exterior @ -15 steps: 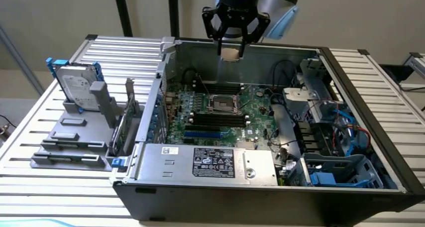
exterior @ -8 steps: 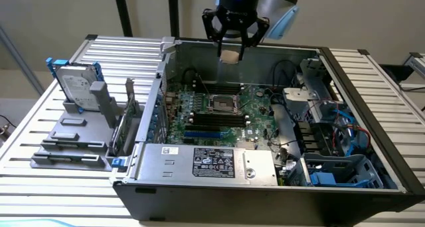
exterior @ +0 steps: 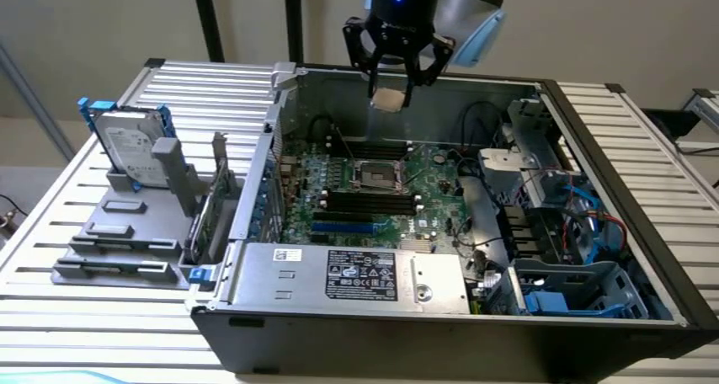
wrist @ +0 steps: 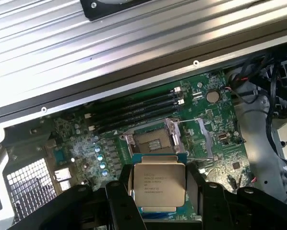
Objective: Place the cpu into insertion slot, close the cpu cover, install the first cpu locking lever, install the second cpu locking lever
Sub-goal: 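Place the cpu into insertion slot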
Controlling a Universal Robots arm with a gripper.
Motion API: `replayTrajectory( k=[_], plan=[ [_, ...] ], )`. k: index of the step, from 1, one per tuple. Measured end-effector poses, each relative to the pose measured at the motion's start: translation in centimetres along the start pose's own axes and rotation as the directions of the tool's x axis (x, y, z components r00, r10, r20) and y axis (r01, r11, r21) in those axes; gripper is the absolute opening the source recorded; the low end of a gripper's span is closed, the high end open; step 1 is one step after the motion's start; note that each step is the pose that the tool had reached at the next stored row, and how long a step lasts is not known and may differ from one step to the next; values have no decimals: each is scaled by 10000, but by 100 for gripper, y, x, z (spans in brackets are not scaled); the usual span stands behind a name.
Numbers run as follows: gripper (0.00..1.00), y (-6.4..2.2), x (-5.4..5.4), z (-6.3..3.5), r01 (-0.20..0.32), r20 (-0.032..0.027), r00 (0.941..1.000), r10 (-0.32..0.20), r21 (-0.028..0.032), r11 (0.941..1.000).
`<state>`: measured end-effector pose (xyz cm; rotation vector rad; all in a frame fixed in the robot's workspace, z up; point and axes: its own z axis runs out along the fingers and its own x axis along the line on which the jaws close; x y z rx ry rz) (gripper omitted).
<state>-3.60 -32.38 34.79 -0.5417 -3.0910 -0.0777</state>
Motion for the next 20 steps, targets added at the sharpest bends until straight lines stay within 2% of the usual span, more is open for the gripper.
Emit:
replayTrajectory(
  k=[5, 10, 15, 20],
  plan=[
    [54, -2, 0, 32, -902, 44, 9959, 902, -13, 9959],
    [54, -3, -1, 62, -1796, 85, 9837, 1797, -28, 9837],
    [54, -4, -1, 92, -2677, 126, 9634, 2677, -48, 9635],
    [54, -6, -2, 121, -3545, 165, 9349, 3546, -71, 9350]
  ],
)
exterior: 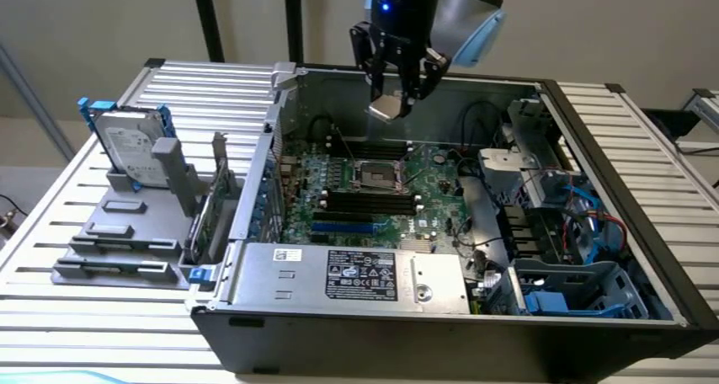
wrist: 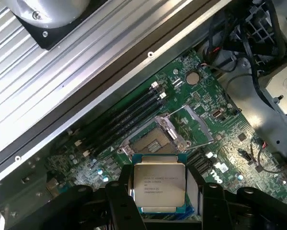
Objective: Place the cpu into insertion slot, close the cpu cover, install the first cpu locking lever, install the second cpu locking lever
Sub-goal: 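Place the cpu into insertion slot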
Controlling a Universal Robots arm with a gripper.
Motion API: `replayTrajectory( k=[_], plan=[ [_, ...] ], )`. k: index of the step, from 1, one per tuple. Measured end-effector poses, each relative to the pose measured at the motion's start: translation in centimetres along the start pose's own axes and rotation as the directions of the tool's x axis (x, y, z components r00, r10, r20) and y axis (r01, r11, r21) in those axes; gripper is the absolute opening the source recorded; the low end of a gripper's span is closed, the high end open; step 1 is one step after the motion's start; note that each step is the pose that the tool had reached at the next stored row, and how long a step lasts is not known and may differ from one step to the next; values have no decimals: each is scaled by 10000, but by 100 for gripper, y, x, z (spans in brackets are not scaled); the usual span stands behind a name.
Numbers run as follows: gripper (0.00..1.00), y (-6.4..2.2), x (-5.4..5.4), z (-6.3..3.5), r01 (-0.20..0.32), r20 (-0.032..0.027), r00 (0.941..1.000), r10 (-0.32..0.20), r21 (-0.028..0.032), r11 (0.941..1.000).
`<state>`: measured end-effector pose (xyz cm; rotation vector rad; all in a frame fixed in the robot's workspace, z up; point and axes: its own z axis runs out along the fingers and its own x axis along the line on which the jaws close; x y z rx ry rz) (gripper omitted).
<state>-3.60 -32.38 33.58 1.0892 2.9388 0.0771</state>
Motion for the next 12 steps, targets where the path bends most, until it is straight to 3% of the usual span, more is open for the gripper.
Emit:
replayTrajectory(
  k=[6, 12],
  plan=[
    [54, -2, 0, 35, -1092, 52, 9940, 1092, -14, 9940],
    [54, -4, -1, 69, -2156, 102, 9764, 2156, -34, 9765]
  ],
)
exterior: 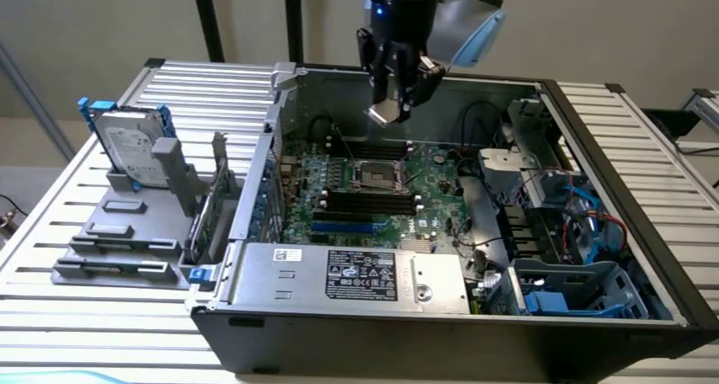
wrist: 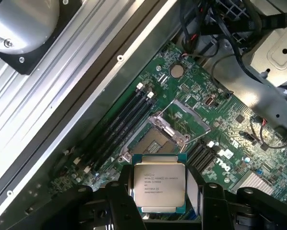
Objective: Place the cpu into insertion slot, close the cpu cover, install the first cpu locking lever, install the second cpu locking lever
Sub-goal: 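Place the cpu into insertion slot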
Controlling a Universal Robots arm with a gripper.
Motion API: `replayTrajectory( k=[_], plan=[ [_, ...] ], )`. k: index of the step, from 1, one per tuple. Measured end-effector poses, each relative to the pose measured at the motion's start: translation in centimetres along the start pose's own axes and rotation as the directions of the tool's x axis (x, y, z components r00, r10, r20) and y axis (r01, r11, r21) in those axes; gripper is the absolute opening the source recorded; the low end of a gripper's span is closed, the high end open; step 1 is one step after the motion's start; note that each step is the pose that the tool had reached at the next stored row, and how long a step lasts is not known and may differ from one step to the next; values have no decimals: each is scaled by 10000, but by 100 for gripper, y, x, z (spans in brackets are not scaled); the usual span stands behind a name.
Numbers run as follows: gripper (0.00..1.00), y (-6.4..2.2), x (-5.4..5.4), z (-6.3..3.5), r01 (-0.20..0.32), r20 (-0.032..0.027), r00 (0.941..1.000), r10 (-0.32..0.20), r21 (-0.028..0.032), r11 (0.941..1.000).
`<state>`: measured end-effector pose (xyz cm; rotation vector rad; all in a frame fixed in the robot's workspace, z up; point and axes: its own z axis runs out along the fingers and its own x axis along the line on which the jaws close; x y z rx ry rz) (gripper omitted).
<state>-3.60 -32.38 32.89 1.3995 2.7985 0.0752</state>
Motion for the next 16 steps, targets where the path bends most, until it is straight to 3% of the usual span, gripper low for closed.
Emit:
replayTrajectory(
  k=[4, 8, 12, 16],
  plan=[
    [54, -1, 0, 24, -733, 35, 9973, 733, -11, 9973],
    [54, -2, -1, 49, -1463, 69, 9892, 1463, -23, 9892],
    [54, -3, -1, 72, -2170, 102, 9761, 2170, -36, 9762],
    [54, -5, -1, 96, -2870, 134, 9578, 2870, -52, 9579]
  ],
)
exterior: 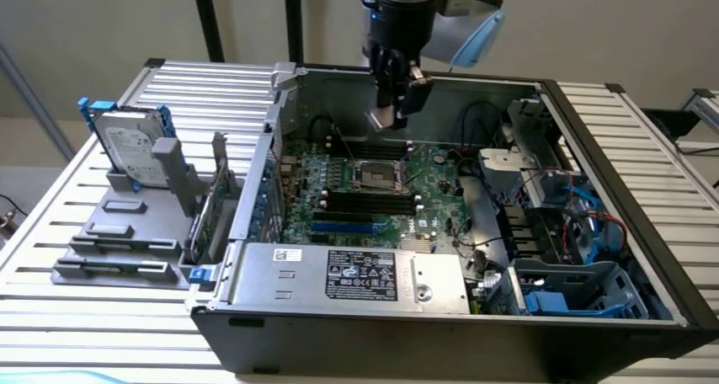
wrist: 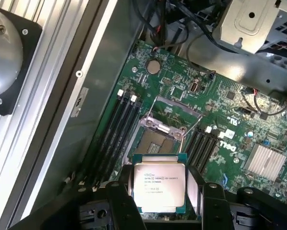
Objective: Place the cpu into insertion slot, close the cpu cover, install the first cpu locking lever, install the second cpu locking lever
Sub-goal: 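Place the cpu into insertion slot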
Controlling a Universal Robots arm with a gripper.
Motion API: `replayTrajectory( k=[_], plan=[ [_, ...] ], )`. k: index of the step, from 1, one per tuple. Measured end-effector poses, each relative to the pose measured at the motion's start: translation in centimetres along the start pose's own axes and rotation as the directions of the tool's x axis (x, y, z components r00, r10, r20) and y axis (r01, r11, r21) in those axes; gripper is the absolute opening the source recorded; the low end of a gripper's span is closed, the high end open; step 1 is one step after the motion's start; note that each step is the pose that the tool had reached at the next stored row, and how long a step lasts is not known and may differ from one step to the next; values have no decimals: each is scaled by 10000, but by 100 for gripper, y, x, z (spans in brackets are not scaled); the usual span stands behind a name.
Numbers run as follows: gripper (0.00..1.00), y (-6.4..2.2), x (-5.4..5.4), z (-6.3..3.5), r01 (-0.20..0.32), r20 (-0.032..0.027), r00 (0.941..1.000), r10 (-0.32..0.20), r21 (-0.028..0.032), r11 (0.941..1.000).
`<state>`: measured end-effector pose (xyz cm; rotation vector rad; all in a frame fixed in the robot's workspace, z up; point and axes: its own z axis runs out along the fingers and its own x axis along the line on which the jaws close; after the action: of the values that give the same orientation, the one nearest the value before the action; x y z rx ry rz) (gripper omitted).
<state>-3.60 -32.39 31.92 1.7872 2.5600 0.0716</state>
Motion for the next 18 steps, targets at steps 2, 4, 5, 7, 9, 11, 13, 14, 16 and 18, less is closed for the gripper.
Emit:
replayTrajectory(
  k=[2, 4, 5, 7, 9, 11, 13, 14, 16, 18],
  plan=[
    [54, -1, 0, 12, -370, 17, 9993, 370, -5, 9993],
    [54, -1, 0, 24, -728, 34, 9973, 729, -10, 9973],
    [54, -1, 0, 30, -908, 42, 9959, 908, -13, 9959],
    [54, -2, 0, 43, -1276, 60, 9918, 1276, -19, 9918],
    [54, -3, 0, 55, -1631, 77, 9866, 1631, -25, 9866],
    [54, -3, 0, 68, -1984, 93, 9801, 1984, -32, 9801],
    [54, -4, -1, 83, -2348, 109, 9720, 2348, -40, 9720],
    [54, -5, -1, 92, -2509, 117, 9679, 2509, -44, 9680],
    [54, -5, -1, 111, -2825, 131, 9592, 2825, -52, 9593],
    [54, -6, -1, 127, -3092, 144, 9509, 3093, -57, 9510]
  ],
)
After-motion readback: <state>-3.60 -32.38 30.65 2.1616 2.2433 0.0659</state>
